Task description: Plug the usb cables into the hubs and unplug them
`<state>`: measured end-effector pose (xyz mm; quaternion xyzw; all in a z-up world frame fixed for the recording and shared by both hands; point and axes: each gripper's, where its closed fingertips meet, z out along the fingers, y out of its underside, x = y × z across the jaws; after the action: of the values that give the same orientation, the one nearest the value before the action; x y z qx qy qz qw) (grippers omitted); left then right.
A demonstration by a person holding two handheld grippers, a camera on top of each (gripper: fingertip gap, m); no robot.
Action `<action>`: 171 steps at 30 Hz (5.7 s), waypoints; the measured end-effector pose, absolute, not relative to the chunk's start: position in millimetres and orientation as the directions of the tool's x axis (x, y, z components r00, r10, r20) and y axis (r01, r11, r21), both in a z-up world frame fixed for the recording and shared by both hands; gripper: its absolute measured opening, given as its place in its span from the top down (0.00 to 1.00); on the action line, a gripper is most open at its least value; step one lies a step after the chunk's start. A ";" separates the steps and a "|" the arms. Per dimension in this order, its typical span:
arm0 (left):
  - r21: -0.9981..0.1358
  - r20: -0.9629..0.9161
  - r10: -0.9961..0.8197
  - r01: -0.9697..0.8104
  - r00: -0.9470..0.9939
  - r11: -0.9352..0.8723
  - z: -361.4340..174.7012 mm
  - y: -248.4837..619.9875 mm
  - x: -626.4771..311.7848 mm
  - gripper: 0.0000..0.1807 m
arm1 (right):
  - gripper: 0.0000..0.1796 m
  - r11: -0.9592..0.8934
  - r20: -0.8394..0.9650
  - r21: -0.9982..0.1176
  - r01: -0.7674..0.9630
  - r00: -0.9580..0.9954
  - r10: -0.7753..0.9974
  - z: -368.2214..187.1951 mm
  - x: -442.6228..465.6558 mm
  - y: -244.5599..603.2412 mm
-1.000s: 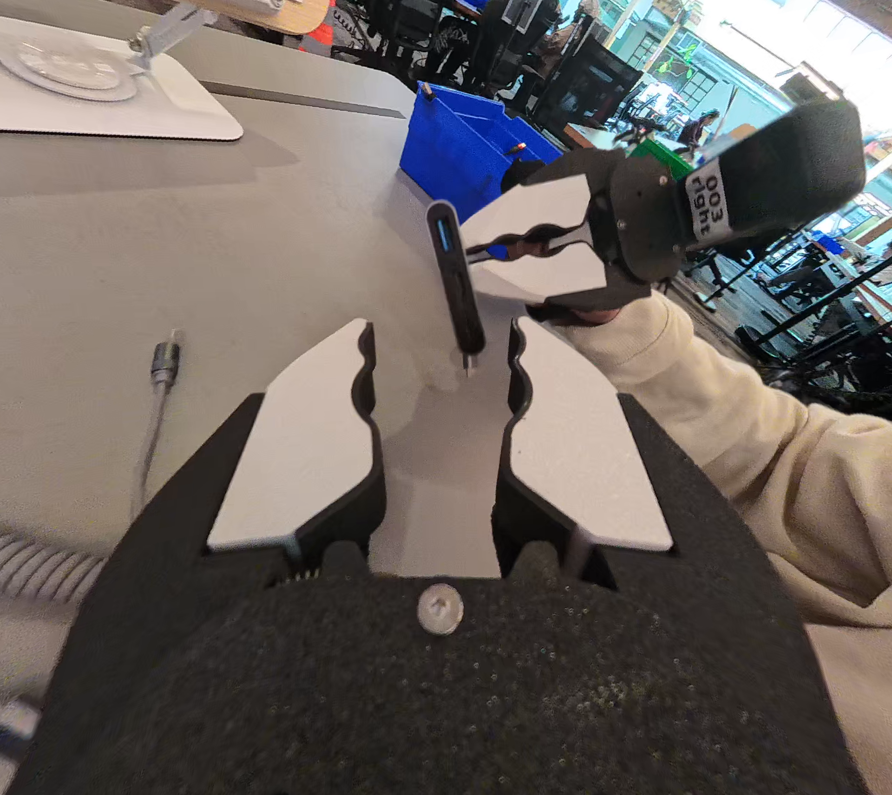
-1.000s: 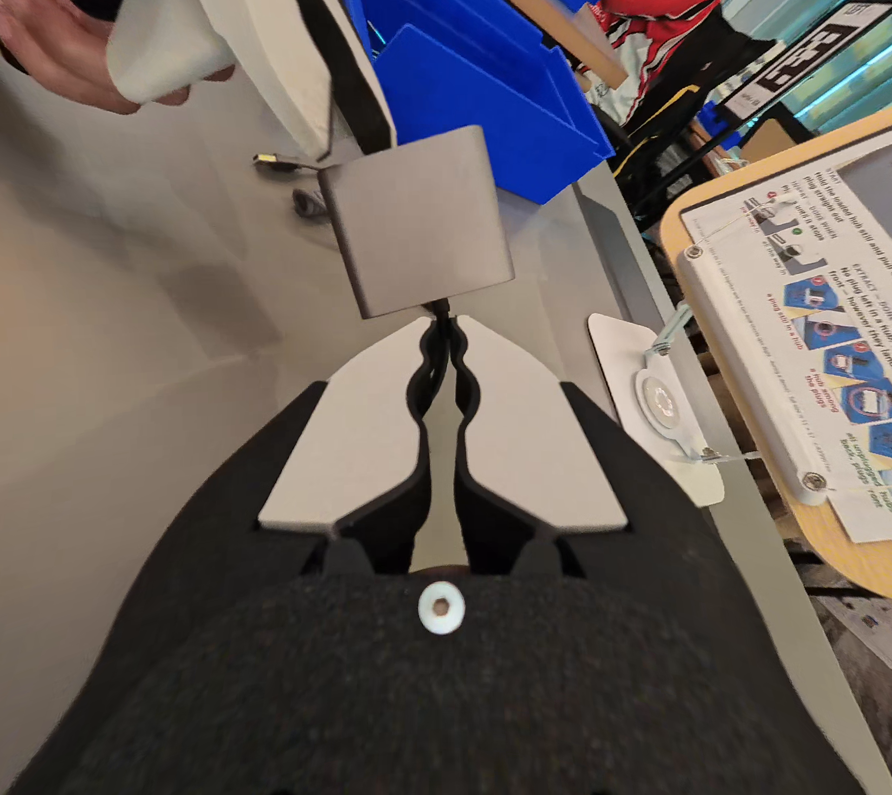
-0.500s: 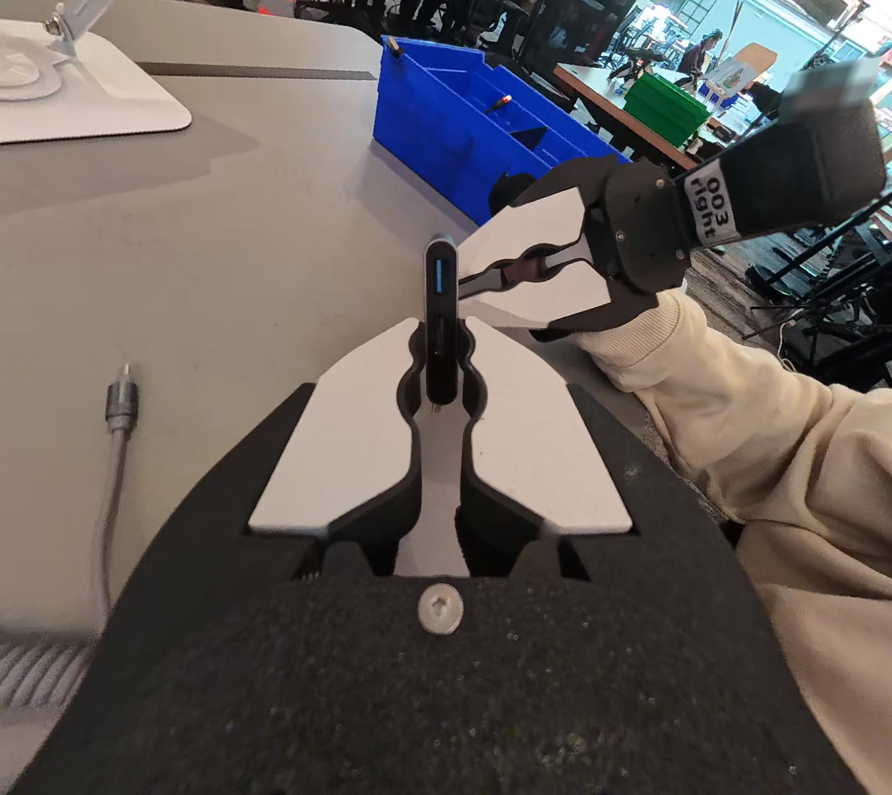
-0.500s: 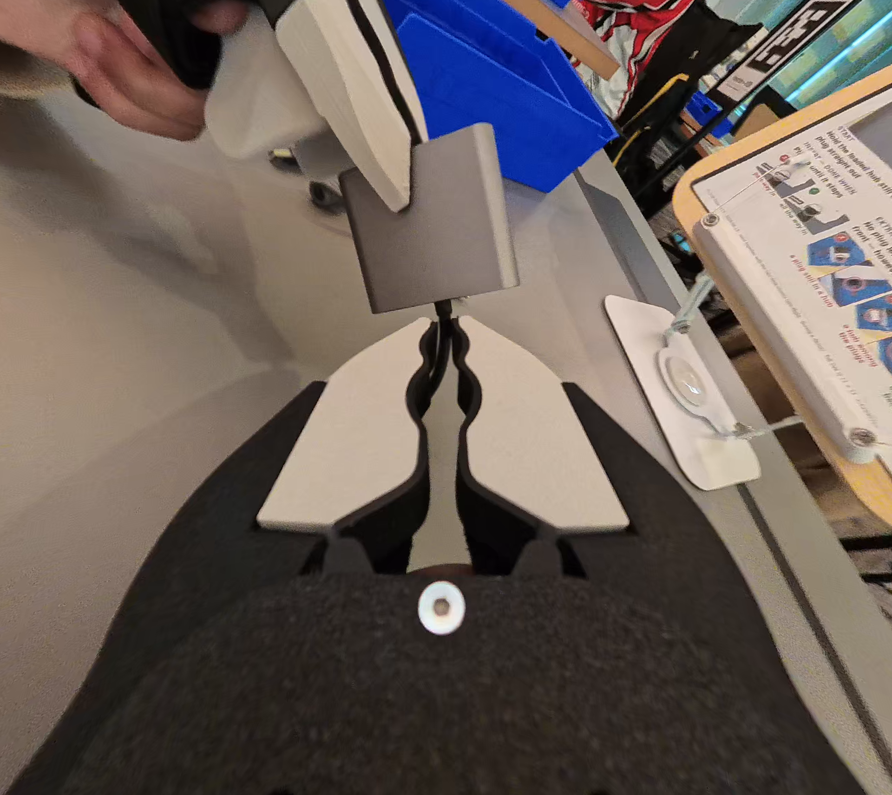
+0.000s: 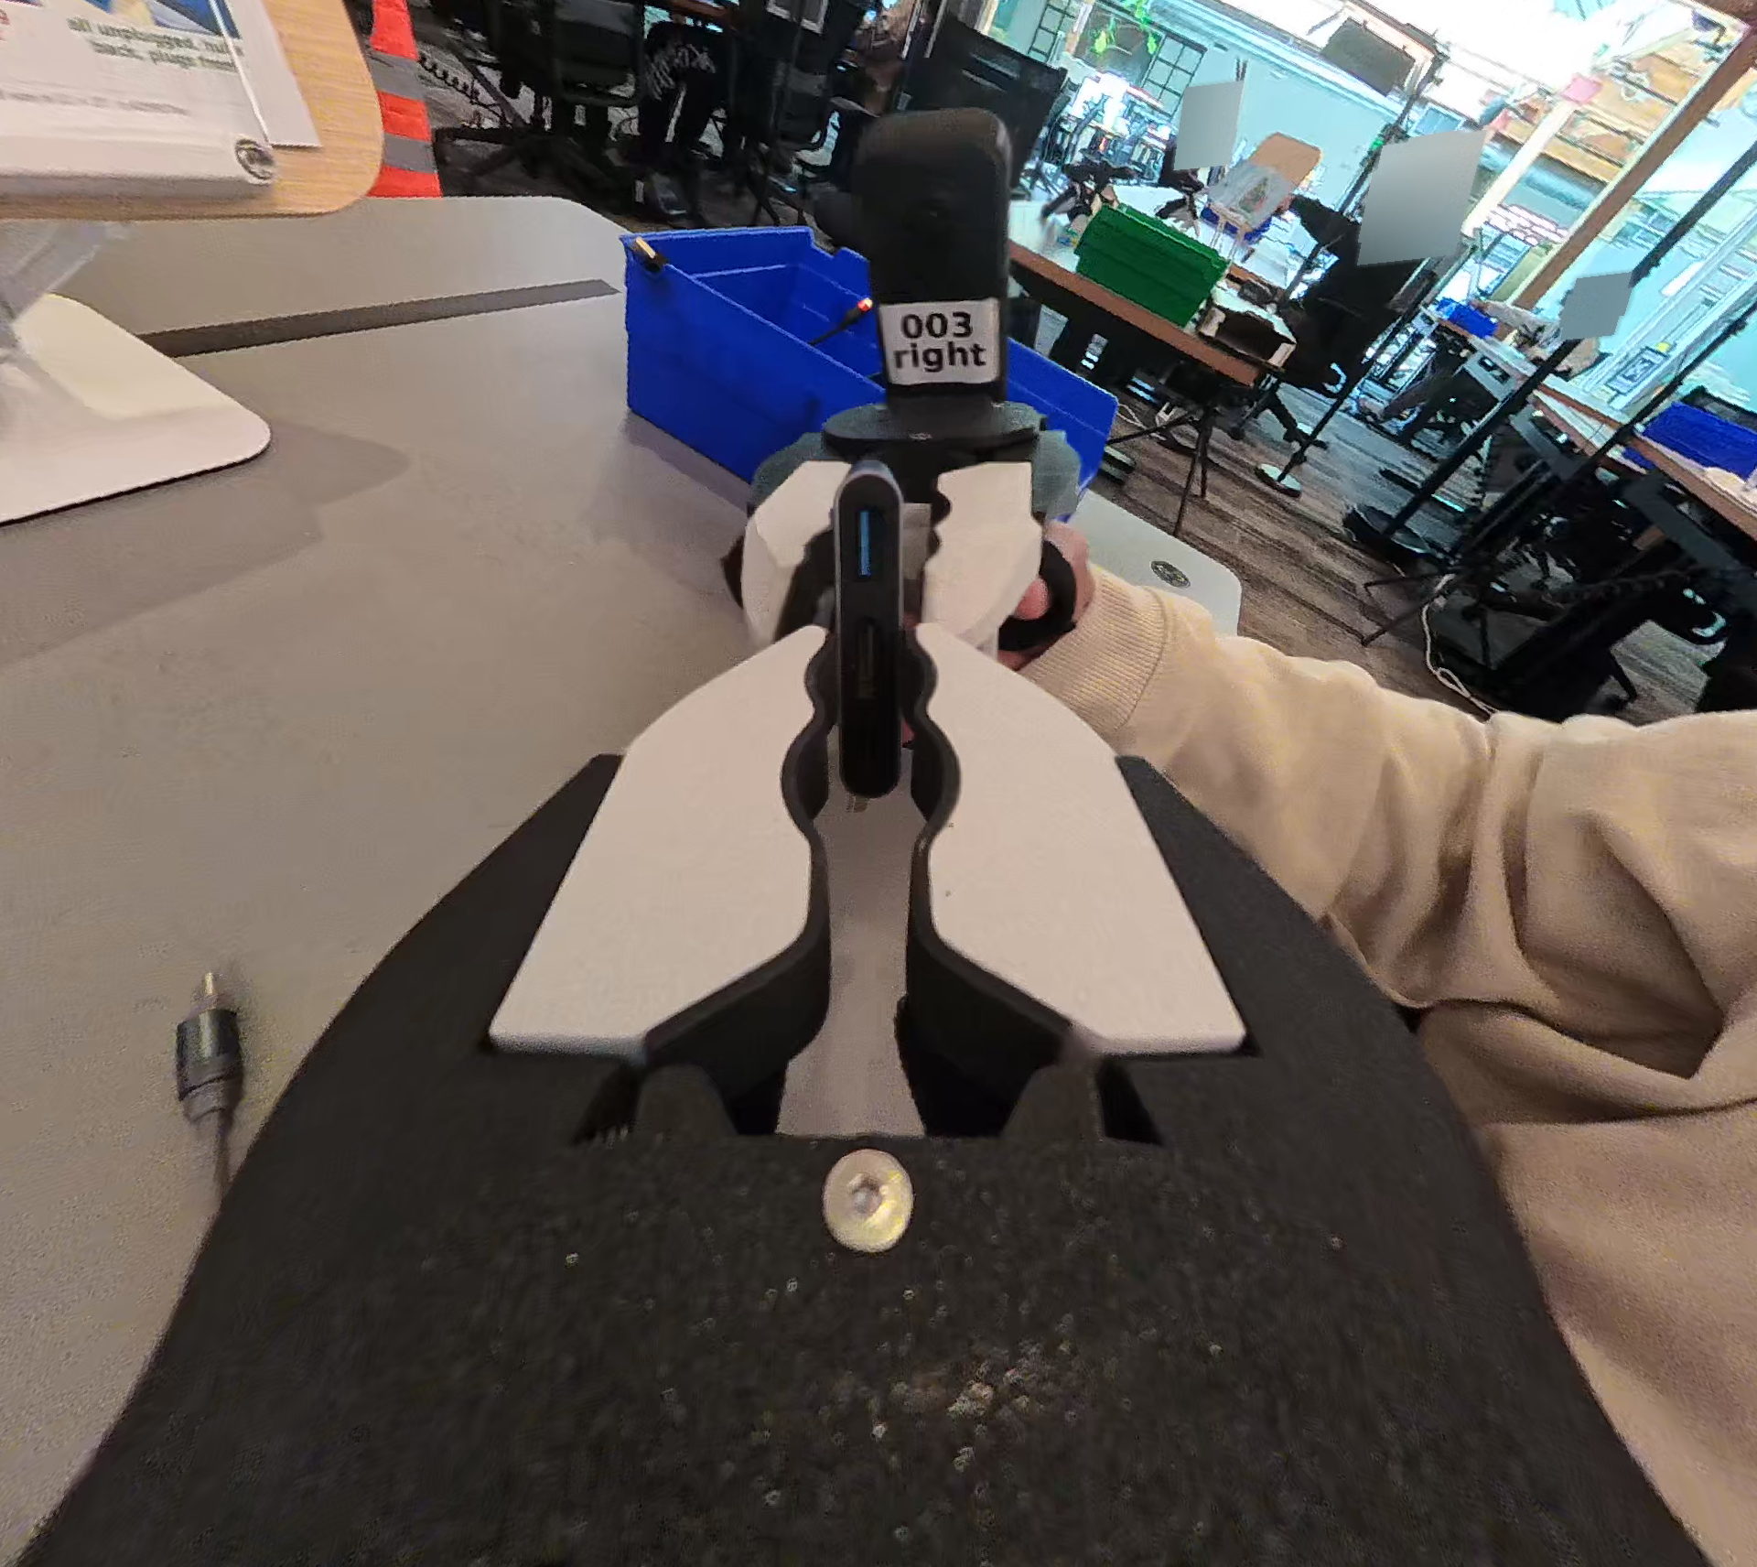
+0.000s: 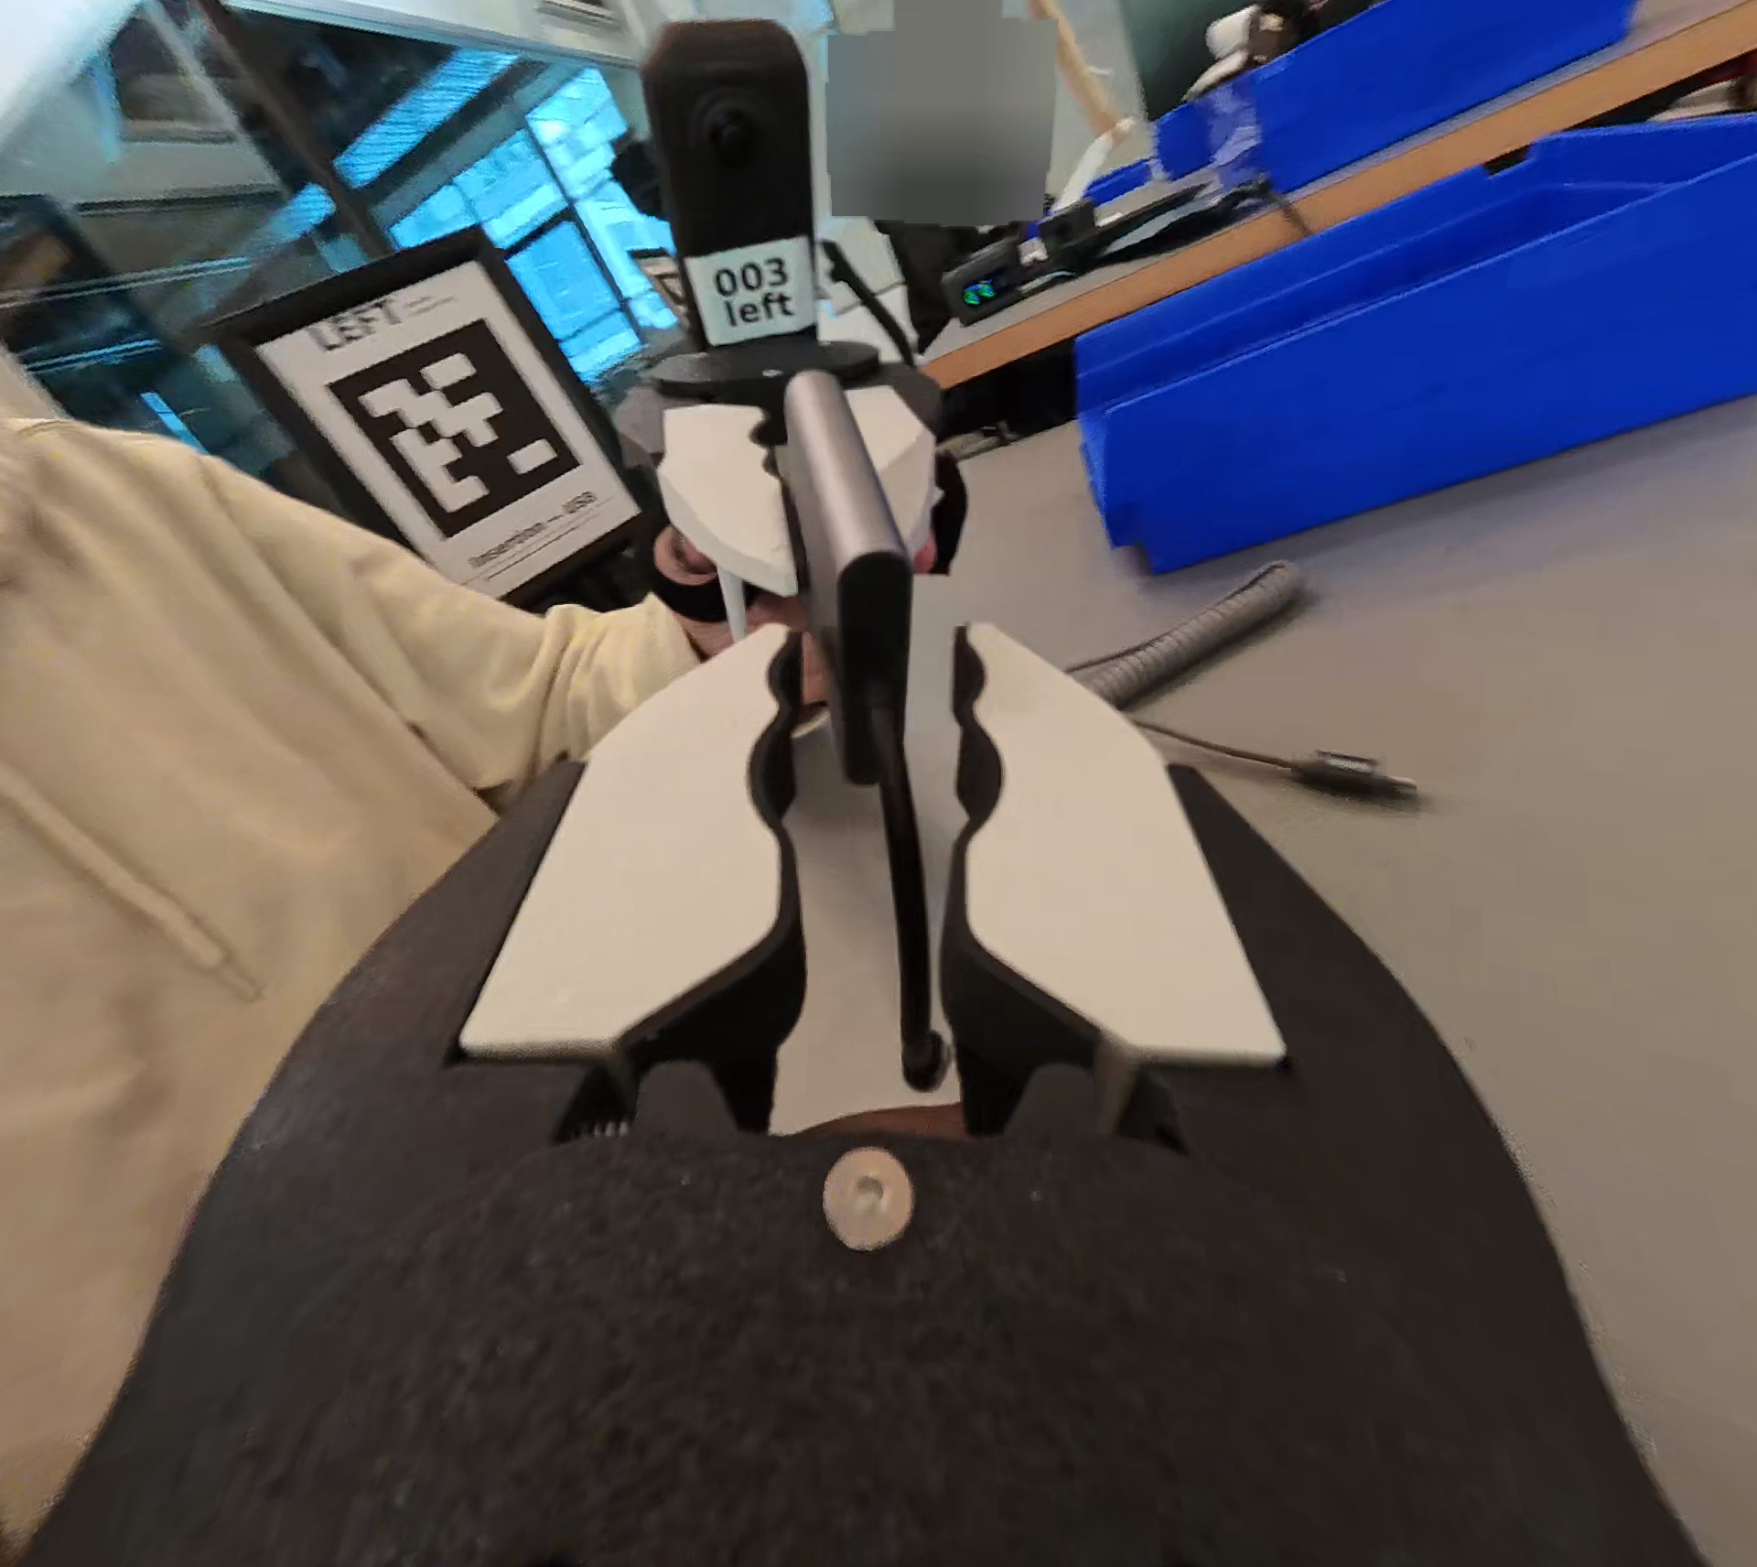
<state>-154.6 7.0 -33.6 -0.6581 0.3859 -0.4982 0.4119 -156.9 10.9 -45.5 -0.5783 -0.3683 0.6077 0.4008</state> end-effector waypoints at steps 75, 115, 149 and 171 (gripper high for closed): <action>-0.059 -0.965 -0.242 -0.812 -0.104 0.581 -89.7 41.1 -190.1 0.97 | 0.93 -0.697 -0.693 -0.717 -0.006 -0.096 0.714 -82.2 -137.3 25.7; -0.713 -0.205 -0.976 -0.694 0.073 0.098 -137.0 20.0 -184.3 0.97 | 0.93 -0.385 -0.365 -0.918 0.090 0.183 0.913 -75.2 -107.0 34.4; -0.666 0.410 -0.878 -0.739 -0.247 -0.103 -129.8 -30.3 -192.1 0.97 | 0.93 -0.304 -0.326 -0.936 0.179 -0.109 0.939 -92.8 -144.6 -11.9; -0.734 0.415 -0.902 -0.630 -0.120 -0.253 -121.9 -4.6 -182.3 0.81 | 0.93 -0.337 -0.348 -0.930 0.147 -0.053 0.936 -95.9 -143.7 -0.3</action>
<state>-182.3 -4.6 -121.9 -0.6464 0.5927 -0.4569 0.1486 -143.7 -0.3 -95.9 -0.5924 -0.4572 0.5636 0.3498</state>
